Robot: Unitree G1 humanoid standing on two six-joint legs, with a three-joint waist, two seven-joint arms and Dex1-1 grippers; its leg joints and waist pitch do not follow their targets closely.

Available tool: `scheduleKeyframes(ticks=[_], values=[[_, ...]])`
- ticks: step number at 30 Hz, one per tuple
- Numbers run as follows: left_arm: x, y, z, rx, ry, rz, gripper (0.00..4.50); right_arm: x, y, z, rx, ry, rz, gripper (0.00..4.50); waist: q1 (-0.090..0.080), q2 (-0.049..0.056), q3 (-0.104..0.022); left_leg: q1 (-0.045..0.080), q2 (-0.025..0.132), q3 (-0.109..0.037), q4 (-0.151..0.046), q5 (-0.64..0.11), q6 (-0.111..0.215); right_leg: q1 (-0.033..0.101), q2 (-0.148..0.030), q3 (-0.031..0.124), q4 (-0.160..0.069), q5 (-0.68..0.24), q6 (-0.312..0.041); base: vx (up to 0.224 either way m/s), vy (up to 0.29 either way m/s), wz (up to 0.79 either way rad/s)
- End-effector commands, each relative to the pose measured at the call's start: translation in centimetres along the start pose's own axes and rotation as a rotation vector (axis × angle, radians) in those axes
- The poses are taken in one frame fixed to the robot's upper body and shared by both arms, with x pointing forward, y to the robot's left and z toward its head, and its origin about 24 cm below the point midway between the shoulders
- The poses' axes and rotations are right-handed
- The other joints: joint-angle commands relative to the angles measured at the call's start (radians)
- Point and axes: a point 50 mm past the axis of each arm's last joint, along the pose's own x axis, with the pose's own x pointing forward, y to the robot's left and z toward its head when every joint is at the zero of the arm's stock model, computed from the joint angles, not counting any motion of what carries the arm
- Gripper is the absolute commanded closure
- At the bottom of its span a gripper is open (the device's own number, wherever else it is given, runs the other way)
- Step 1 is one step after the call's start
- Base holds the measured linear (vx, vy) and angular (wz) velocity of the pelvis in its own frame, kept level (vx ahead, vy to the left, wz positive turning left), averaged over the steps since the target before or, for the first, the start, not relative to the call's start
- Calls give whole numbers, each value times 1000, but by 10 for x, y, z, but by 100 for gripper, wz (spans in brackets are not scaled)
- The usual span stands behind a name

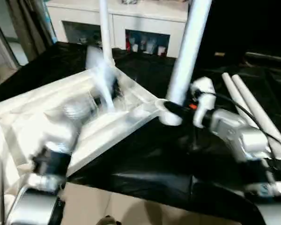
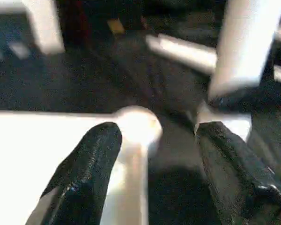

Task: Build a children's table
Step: Insert table leg to table base

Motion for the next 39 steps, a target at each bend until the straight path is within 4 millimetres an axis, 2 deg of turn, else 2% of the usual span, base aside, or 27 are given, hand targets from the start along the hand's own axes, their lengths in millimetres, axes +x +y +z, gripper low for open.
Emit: scheduleKeyframes(ticks=[1,2,3,5,6,7,8,9,11,12,13,14,16,19,21,23,24,26,28,29,31,32,34,37,39], values=[[5,1,-10,-6,91,-47,145,-10,-6,9,-27,-43,-45,255,-11,11,-89,21,38,-19,-68,-155,-32,62,-65,49,-63,-3,-198,0,0,0],[6,1,-12,-11,98,-50,145,-11,-6,9,-28,-43,-47,255,-9,8,-91,21,38,-19,-67,-152,-26,65,-67,49,-64,-13,-198,0,0,0],[8,1,-16,-46,116,-65,145,-12,-6,8,-30,-44,-54,255,-8,22,-91,17,37,-20,-63,-140,-16,65,-72,50,-63,-35,-206,0,0,0],[10,1,-19,-61,134,-77,145,-13,-7,8,-30,-44,-63,255,-12,21,-90,15,37,-19,-63,-147,-8,67,-72,48,-72,-89,-204,0,0,0],[16,6,-28,-59,198,-49,145,-17,-8,6,-37,-40,-84,255,-20,38,-86,18,38,-19,-64,-165,-5,61,-67,47,-82,-118,-199,0,0,0],[17,8,-31,-52,220,-31,145,-18,-9,5,-40,-38,-90,255,-23,28,-88,20,33,-19,-62,-168,-1,65,-64,47,-81,-130,-187,0,0,0],[19,12,-34,-38,243,5,145,-19,-9,5,-43,-37,-95,255,-22,48,-89,19,35,-23,-61,-168,0,66,-68,47,-78,-135,-190,0,0,0],[20,14,-35,-28,255,27,145,-20,-9,5,-44,-37,-98,255,-28,41,-90,16,34,-23,-62,-167,7,69,-67,46,-81,-144,-182,0,0,0],[20,23,-35,-22,259,105,145,-22,-7,5,-45,-38,-100,255,-33,57,-92,12,31,-23,-58,-147,18,68,-65,43,-84,-130,-186,0,0,0],[19,28,-35,-29,260,146,145,-23,-6,5,-46,-38,-100,255,-36,51,-95,11,30,-24,-56,-140,24,71,-63,43,-82,-105,-190,0,0,0],[19,29,-35,-31,262,157,145,-24,-6,5,-47,-37,-101,255,-35,58,-97,10,31,-26,-55,-132,25,73,-64,42,-77,-87,-194,0,0,0],[19,31,-35,-33,264,168,145,-24,-6,5,-47,-37,-101,255,-39,54,-97,10,31,-25,-55,-128,35,72,-63,41,-78,-74,-201,0,0,0],[18,35,-36,-23,265,194,145,-24,-6,4,-49,-35,-102,255,-43,64,-98,9,29,-23,-51,-117,55,69,-64,39,-81,-84,-211,0,0,0],[16,38,-40,-44,267,204,145,-26,-3,2,-54,-25,-96,255,-43,62,-97,10,30,-23,-53,-123,60,70,-63,39,-84,-110,-205,0,0,0],[16,37,-45,-68,279,183,181,-27,-1,2,-56,-20,-90,255,-49,70,-96,12,31,-23,-55,-146,56,68,-63,37,-89,-149,-199,0,0,0],[17,36,-47,-78,279,176,181,-27,-1,2,-59,-18,-90,255,-53,68,-95,12,31,-24,-57,-162,51,68,-63,37,-91,-169,-195,0,0,0],[17,35,-49,-105,276,153,199,-28,-1,2,-63,-16,-90,255,-56,73,-94,14,33,-24,-57,-172,50,66,-64,37,-94,-180,-196,0,0,0],[17,34,-50,-111,274,149,225,-28,-2,3,-65,-15,-90,255,-59,71,-94,12,32,-24,-58,-175,49,68,-64,38,-93,-184,-194,0,0,0],[18,33,-51,-115,277,124,228,-29,-2,3,-69,-13,-90,256,-60,72,-95,12,31,-24,-57,-169,53,67,-65,38,-95,-184,-194,0,0,0],[18,33,-52,-117,283,114,233,-29,-2,3,-73,-11,-90,256,-60,83,-96,13,31,-25,-56,-169,53,66,-66,38,-93,-181,-197,0,0,0],[18,32,-53,-119,288,110,269,-30,-2,3,-76,-9,-89,256,-61,79,-97,12,33,-25,-56,-161,58,68,-64,37,-91,-142,-206,0,0,0],[17,32,-55,-117,300,106,269,-30,-2,3,-81,-6,-90,256,-62,82,-98,12,32,-25,-55,-159,60,68,-64,37,-91,-138,-207,0,0,0],[16,34,-57,-115,309,115,270,-31,-1,3,-83,-5,-89,256,-61,80,-98,12,32,-25,-55,-157,63,68,-65,37,-91,-133,-210,0,0,0],[15,36,-58,-112,307,129,309,-30,-1,3,-84,-3,-84,256,-61,80,-98,13,35,-25,-57,-161,65,68,-66,37,-92,-138,-211,0,0,0],[13,37,-60,-107,316,128,315,-30,-1,3,-87,-1,-79,256,-61,78,-96,13,35,-25,-58,-166,64,67,-67,37,-92,-145,-212,0,0,0]])
